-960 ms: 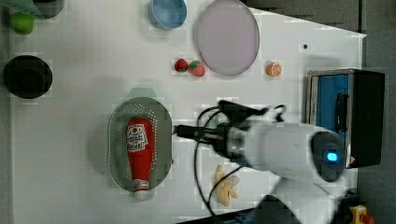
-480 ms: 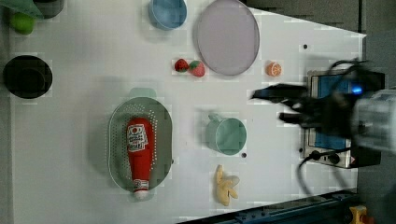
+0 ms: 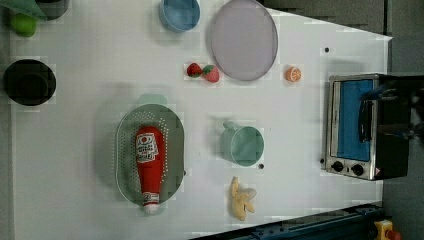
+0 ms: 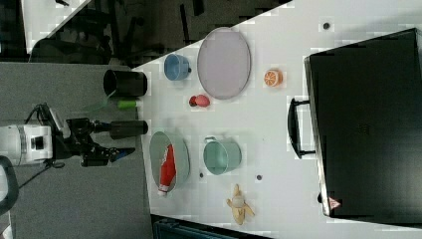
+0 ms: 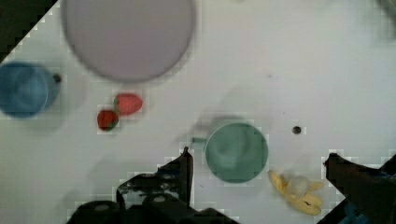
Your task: Pick Ketchup from the table and place it in strainer.
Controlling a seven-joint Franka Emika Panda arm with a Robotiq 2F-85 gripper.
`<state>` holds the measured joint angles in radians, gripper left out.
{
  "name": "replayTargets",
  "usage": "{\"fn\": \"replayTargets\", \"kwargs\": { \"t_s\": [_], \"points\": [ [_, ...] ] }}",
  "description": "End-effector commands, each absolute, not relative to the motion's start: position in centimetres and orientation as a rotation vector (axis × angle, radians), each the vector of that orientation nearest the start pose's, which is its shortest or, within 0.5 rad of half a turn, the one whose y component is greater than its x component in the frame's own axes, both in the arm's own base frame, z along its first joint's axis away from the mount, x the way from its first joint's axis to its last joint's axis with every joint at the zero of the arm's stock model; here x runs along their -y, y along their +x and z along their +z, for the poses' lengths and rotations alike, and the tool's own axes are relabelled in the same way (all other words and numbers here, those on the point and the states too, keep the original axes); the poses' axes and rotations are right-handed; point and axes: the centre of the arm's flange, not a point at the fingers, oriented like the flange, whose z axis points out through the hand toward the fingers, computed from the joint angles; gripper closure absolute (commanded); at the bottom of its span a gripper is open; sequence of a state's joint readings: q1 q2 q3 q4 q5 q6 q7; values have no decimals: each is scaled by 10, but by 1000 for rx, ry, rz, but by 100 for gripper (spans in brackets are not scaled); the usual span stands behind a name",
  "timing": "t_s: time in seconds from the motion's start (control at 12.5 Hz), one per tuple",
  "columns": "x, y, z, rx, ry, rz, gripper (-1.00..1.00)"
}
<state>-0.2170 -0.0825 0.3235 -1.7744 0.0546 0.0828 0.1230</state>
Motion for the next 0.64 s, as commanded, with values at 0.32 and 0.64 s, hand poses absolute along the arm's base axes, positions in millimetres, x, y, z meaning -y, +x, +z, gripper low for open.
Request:
{"fn": "replayTargets", "kwargs": {
  "t_s": [0.32,0.64],
  "points": [
    [16,542,599,-1258,-2883,26,-100],
    [17,542,599,-1273,-2876,24,-100]
  ]
}}
